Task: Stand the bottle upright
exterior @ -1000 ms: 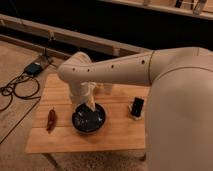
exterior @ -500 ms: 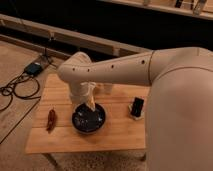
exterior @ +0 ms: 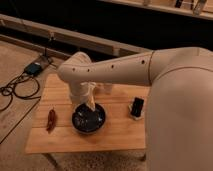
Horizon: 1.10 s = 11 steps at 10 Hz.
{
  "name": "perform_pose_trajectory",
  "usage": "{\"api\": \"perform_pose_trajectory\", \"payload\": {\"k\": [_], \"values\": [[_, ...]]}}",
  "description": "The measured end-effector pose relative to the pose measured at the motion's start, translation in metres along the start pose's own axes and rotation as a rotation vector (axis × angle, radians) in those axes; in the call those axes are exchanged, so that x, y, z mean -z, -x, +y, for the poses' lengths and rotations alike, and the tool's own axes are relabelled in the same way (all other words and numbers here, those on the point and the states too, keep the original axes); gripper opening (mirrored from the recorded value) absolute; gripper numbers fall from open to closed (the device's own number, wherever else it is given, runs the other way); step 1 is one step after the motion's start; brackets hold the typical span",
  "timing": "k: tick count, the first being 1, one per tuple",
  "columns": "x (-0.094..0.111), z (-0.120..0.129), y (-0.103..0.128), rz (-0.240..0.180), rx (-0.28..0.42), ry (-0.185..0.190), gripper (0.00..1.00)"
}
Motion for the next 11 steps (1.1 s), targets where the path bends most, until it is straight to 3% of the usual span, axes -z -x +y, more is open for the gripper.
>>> {"api": "perform_pose_trajectory", "payload": {"k": [6,8,11], "values": [[-0.002,-0.002,0.003,0.002,-0.009,0.0,0.65],[-0.005,-0.009,0.019,-0.011,-0.03,-0.011,0.65],[-0.019,-0.021,0.052,-0.007,-0.045,-0.055,0.65]]}}
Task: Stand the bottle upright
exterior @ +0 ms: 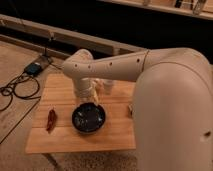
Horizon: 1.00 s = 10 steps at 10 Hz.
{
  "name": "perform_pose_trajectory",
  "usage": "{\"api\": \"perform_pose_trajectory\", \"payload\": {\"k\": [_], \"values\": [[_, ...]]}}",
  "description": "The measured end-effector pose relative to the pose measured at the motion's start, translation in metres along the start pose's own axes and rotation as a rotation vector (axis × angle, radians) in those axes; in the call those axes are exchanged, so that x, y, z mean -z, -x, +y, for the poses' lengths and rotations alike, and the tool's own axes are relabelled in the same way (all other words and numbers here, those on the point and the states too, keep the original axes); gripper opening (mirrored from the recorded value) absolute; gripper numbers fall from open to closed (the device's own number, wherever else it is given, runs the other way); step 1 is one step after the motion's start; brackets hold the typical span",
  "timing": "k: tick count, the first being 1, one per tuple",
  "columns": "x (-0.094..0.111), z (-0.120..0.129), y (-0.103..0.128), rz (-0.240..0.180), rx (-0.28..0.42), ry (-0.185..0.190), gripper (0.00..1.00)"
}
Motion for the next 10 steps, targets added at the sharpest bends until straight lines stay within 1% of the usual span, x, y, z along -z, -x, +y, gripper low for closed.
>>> {"api": "perform_pose_trajectory", "payload": {"k": [1,2,3,5,7,10], "values": [[-0.005,-0.002,0.009,0.001,-0.003,-0.008,0.65],[-0.013,-0.006,0.026,-0.002,-0.007,-0.019,0.65],[-0.019,-0.006,0.037,-0.007,-0.005,-0.02,0.65],[-0.033,-0.002,0.063,-0.024,0.003,-0.008,0.65],[-0.048,-0.003,0.087,-0.031,-0.002,0.005,0.65],[-0.067,0.0,0.11,-0.026,-0.011,0.02,0.65]]}}
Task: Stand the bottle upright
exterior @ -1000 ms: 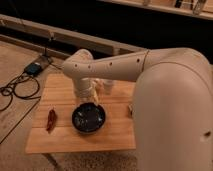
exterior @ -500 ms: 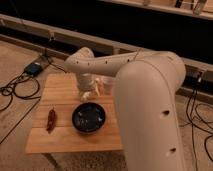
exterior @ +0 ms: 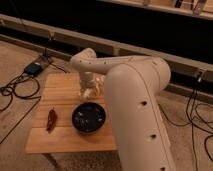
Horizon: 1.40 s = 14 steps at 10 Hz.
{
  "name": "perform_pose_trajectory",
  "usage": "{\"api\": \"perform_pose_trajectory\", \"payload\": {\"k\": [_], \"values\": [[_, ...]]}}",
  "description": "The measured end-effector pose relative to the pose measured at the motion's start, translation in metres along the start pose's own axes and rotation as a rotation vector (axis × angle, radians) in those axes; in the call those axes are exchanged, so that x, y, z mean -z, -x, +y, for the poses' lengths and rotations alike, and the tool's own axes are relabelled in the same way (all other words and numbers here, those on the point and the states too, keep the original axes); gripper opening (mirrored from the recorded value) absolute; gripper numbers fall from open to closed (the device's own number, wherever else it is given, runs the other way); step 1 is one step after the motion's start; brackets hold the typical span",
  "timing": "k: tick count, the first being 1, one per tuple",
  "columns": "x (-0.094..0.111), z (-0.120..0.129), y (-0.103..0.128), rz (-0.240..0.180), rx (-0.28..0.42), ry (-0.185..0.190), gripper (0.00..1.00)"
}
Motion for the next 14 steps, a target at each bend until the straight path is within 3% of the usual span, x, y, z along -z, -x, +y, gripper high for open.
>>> {"api": "perform_pose_trajectory", "payload": {"k": [7,10,14], "values": [[-0.03,0.035,0.026,0.055,0.019,0.059,0.65],[-0.045,0.051,0.032,0.082,0.042,0.048,0.65],[-0.05,0.034,0.044,0.096,0.012,-0.001,0.65]]}}
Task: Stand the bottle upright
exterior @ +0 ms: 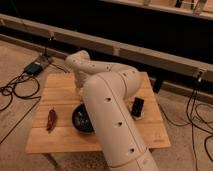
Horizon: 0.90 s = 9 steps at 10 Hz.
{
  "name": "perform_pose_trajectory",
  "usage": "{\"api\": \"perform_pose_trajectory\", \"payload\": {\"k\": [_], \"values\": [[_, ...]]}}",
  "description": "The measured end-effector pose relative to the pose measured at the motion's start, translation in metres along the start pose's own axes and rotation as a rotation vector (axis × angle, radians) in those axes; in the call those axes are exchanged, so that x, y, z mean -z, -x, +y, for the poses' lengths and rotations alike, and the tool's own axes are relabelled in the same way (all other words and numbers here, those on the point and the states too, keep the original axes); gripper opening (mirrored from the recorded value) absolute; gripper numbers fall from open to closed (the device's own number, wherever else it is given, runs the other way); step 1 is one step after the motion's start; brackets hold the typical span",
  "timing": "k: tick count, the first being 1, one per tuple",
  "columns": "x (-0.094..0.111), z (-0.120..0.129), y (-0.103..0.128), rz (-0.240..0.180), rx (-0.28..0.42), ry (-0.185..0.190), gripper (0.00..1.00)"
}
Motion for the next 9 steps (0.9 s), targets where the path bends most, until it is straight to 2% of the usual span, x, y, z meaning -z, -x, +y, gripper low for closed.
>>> {"api": "perform_pose_trajectory", "payload": {"k": [4,9], "values": [[0.013,-0.035,0.0,-0.007,-0.069,-0.009,0.65],[0.021,-0.083,-0.016,0.0,-0.144,-0.014,0.65]]}}
